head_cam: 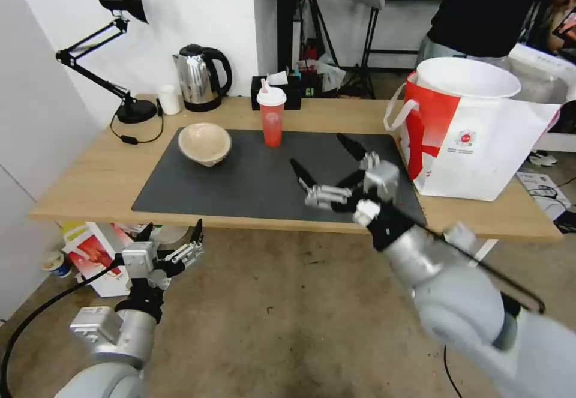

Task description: Pick up the trash from the table and place it into the takeout bag.

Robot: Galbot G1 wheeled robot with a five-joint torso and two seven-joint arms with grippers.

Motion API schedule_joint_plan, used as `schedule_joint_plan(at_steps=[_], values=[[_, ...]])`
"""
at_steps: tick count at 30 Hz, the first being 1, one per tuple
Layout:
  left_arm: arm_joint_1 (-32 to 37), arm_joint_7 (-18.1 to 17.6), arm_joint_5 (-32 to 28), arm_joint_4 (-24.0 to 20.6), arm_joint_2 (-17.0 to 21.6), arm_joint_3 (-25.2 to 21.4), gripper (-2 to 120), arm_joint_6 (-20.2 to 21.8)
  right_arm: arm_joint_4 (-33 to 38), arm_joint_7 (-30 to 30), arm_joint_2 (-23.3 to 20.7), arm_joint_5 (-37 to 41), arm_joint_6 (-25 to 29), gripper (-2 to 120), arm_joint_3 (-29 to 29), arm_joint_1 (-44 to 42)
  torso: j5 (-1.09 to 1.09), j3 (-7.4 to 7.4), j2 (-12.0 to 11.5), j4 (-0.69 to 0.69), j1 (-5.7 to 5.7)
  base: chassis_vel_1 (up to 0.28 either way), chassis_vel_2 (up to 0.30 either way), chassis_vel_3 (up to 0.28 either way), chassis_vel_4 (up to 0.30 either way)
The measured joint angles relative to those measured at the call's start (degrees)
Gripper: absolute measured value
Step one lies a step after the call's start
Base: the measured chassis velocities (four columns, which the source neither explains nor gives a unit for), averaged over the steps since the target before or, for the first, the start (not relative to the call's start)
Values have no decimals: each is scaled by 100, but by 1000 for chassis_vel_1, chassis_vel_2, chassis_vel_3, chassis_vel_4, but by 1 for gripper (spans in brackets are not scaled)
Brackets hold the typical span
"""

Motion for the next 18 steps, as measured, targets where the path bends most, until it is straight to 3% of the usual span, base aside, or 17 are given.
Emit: schedule_joint_plan(at_steps=[3,4,7,8,10,18], values=[[-27,0,50,35,-75,46,100,1,-190,402,129,955,-1540,100,-55,827,-2,0,0,0,0,0,0,0,0],[-27,0,50,35,-75,46,100,1,-190,402,129,955,-1540,100,-55,827,-2,0,0,0,0,0,0,0,0],[-27,0,79,40,-95,56,100,2,-421,659,246,1221,-2501,100,-80,1305,-1,0,0,-1,0,0,0,0,0],[-27,0,79,40,-95,56,100,2,-421,659,246,1221,-2501,100,-80,1305,-1,0,0,-1,0,0,0,0,0],[-25,-1,88,41,-98,51,100,4,-613,821,358,1404,-3056,100,-96,1618,-1,0,0,0,0,0,0,0,0],[-47,-5,132,85,-146,52,100,9,-1422,762,751,1436,-3330,100,-223,2224,-1,-1,0,0,0,0,0,0,0]])
